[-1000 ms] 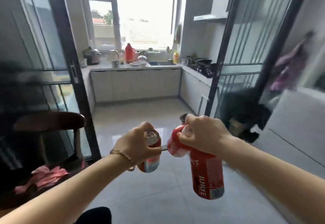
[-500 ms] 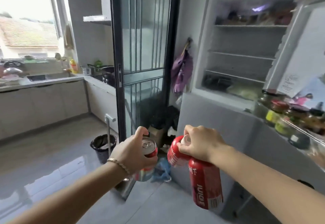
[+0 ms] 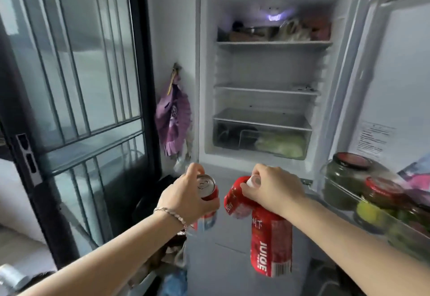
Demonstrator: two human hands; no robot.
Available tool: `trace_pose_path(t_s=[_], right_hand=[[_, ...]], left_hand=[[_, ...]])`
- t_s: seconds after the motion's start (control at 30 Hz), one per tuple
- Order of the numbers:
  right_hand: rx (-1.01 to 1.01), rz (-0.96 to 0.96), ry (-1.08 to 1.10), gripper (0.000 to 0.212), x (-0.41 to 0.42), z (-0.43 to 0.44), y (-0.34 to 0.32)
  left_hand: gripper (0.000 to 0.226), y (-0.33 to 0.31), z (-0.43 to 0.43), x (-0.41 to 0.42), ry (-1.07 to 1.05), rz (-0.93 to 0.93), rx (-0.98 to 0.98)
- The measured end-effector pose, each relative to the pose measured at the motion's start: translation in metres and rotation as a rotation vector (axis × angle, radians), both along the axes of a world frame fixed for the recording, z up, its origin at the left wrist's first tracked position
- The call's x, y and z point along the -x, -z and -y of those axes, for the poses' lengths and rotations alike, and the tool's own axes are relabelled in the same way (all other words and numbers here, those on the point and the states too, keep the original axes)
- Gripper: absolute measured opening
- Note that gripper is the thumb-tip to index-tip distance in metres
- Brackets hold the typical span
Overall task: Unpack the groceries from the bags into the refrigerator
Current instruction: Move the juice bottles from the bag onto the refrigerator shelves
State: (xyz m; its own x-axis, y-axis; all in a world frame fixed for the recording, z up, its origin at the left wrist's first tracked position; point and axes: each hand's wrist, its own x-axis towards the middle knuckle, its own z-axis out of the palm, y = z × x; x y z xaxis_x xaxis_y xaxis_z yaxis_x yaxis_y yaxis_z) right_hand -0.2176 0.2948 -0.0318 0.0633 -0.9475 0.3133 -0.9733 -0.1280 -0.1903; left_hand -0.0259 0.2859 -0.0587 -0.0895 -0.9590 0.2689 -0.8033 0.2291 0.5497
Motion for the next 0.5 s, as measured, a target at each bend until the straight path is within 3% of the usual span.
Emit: trace_pose_path(t_s=[0.27, 0.5], right_hand=[[0.021, 0.086, 0.100, 0.026, 0.031, 0.190, 0.003], [0.116, 0.081, 0.170, 0.031, 0.052, 0.311, -0.052]], left_hand=[[0.058, -0.016, 0.192, 0.046, 0.045, -0.084, 0.050], [0.062, -0.056, 0.327, 0.075, 0.077, -0.173, 0.117]])
